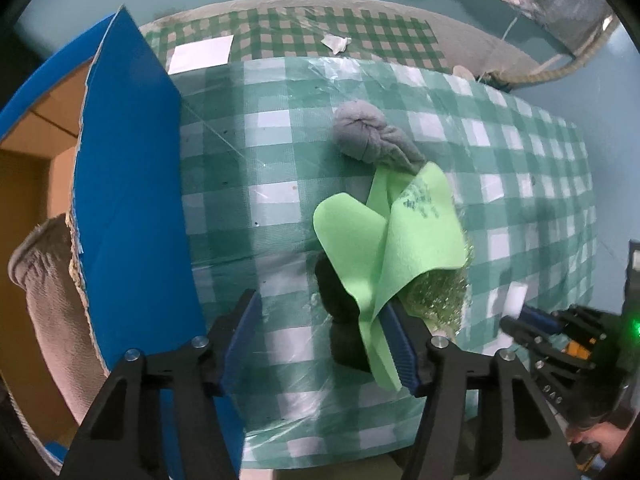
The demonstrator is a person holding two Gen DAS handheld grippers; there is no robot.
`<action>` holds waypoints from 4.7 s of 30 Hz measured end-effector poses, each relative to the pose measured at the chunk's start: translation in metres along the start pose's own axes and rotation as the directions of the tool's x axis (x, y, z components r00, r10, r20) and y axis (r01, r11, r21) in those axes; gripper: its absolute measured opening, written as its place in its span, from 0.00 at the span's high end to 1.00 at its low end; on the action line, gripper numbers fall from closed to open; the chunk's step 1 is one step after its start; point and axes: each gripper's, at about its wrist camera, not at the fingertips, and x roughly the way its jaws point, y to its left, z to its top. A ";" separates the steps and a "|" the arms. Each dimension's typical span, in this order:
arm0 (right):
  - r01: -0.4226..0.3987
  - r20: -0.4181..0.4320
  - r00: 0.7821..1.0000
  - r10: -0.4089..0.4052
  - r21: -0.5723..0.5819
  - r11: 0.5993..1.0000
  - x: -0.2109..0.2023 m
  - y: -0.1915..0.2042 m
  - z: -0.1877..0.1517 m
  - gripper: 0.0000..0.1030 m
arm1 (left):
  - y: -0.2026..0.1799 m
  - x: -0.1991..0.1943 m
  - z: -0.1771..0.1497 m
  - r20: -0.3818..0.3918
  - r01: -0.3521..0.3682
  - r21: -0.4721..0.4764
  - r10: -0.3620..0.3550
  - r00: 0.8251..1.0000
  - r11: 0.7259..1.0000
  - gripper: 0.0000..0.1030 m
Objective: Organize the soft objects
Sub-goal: 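Grasp the green scrubber and foam sheet with the left gripper while the right holds the foam block, then lift the light green foam sheet with the left gripper while the right holds the foam block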
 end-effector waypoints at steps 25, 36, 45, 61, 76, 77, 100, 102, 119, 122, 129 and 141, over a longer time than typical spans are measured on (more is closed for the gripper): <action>-0.002 0.015 1.000 0.001 0.023 1.000 -0.019 -0.007 0.001 0.84 | -0.024 -0.008 0.008 0.056 0.097 0.052 -0.100 0.993 0.994 0.97; -0.016 0.018 1.000 0.015 0.035 0.999 -0.023 -0.012 0.001 0.84 | -0.023 -0.030 0.006 0.097 0.127 0.070 -0.134 0.986 0.989 0.95; -0.013 0.014 1.000 0.012 0.041 0.999 -0.023 -0.013 0.000 0.84 | -0.023 -0.016 0.003 0.050 0.087 0.128 -0.094 0.994 0.988 0.78; -0.014 0.013 1.000 0.013 0.064 0.998 -0.021 -0.014 -0.001 0.84 | -0.029 -0.001 0.008 0.044 0.083 0.139 -0.090 0.995 0.987 0.63; -0.019 0.004 1.000 0.019 0.063 0.998 -0.020 -0.013 0.001 0.83 | -0.025 -0.007 0.008 0.058 0.068 0.139 -0.077 0.995 0.988 0.62; -0.018 0.005 1.000 0.018 0.062 0.998 -0.020 -0.013 0.001 0.83 | -0.025 -0.007 0.009 0.060 0.058 0.144 -0.067 0.996 0.988 0.62; -0.025 0.023 0.999 0.024 0.052 0.998 -0.028 -0.009 0.007 0.83 | -0.018 0.010 0.013 0.019 0.062 0.130 -0.065 0.998 0.990 0.58; -0.028 0.033 0.999 0.026 0.050 0.998 -0.034 -0.008 0.010 0.83 | -0.020 0.013 0.016 0.017 0.062 0.133 -0.065 0.998 0.989 0.58; -0.043 0.100 0.994 0.036 0.069 0.997 -0.074 -0.011 0.011 0.83 | -0.042 0.018 0.035 0.023 0.138 0.132 -0.142 0.990 0.982 0.70; -0.048 0.106 0.994 0.039 0.075 0.996 -0.077 -0.009 0.012 0.83 | -0.039 0.024 0.033 0.006 0.137 0.120 -0.139 0.990 0.983 0.91; -0.048 0.098 0.994 0.039 0.087 0.995 -0.076 -0.011 0.009 0.83 | -0.033 0.006 0.023 0.058 0.202 0.100 -0.209 0.976 0.974 0.97; -0.062 0.126 0.991 0.052 0.078 0.995 -0.087 -0.007 0.007 0.83 | -0.026 -0.028 0.006 0.124 0.265 0.075 -0.272 0.954 0.961 0.97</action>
